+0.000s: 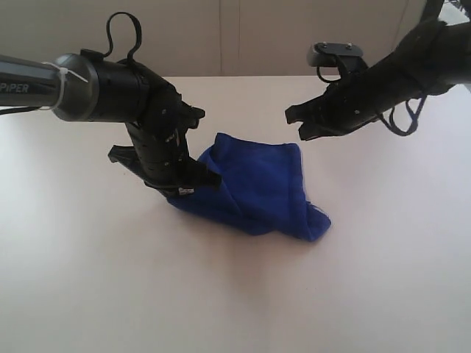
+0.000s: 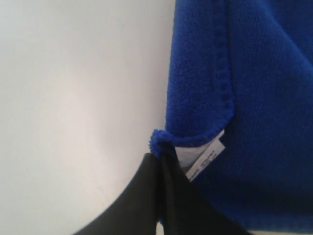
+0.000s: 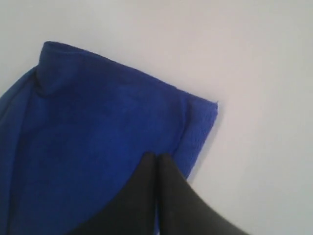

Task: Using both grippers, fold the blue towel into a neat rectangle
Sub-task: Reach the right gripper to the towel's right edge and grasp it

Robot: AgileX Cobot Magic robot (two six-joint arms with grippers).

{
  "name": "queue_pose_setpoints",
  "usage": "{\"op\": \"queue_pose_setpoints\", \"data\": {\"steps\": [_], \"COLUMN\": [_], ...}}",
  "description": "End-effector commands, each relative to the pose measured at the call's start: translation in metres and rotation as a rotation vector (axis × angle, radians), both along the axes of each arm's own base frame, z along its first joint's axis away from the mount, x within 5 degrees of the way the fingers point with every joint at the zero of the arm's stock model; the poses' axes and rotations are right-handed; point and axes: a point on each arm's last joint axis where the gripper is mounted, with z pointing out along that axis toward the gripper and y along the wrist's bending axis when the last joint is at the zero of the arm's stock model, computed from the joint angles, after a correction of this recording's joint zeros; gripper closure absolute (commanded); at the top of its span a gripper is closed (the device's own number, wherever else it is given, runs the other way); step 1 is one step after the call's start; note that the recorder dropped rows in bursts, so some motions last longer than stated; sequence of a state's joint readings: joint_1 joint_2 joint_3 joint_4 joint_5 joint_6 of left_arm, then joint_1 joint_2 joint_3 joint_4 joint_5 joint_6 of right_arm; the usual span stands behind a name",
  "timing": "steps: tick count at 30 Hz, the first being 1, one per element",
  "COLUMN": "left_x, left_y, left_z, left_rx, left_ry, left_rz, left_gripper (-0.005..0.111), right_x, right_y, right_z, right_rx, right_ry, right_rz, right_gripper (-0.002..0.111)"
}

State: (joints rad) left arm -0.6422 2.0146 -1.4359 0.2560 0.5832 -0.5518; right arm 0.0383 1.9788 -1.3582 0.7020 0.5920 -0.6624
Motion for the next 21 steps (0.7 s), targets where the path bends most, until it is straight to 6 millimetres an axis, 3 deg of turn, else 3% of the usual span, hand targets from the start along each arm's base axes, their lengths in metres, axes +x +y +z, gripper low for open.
{"op": "queue_pose_setpoints", "data": {"steps": [1, 8, 21], "left_x": [-0.002, -0.002, -0.002], "left_y": [0.003, 0.003, 0.003], "left_z": [0.003, 0.003, 0.003], "left_rx": [0.006, 0.006, 0.006], "left_ry": [0.003, 0.003, 0.003], "left_rz": [0.001, 0.001, 0.001], "left_gripper": [0.107, 0.107, 0.107], "right_x": [0.029, 0.047, 0.054], "right_y": [0.001, 0.004, 0.019], "right_z": [-0.013, -0.038, -0.061], "right_rx": [-0.011, 0.001, -0.052], "right_ry": [-0.029, 0.014, -0.025], "right_rz": [0.016, 0.039, 0.059], "right_gripper": [0.108, 0.088, 0.088]}}
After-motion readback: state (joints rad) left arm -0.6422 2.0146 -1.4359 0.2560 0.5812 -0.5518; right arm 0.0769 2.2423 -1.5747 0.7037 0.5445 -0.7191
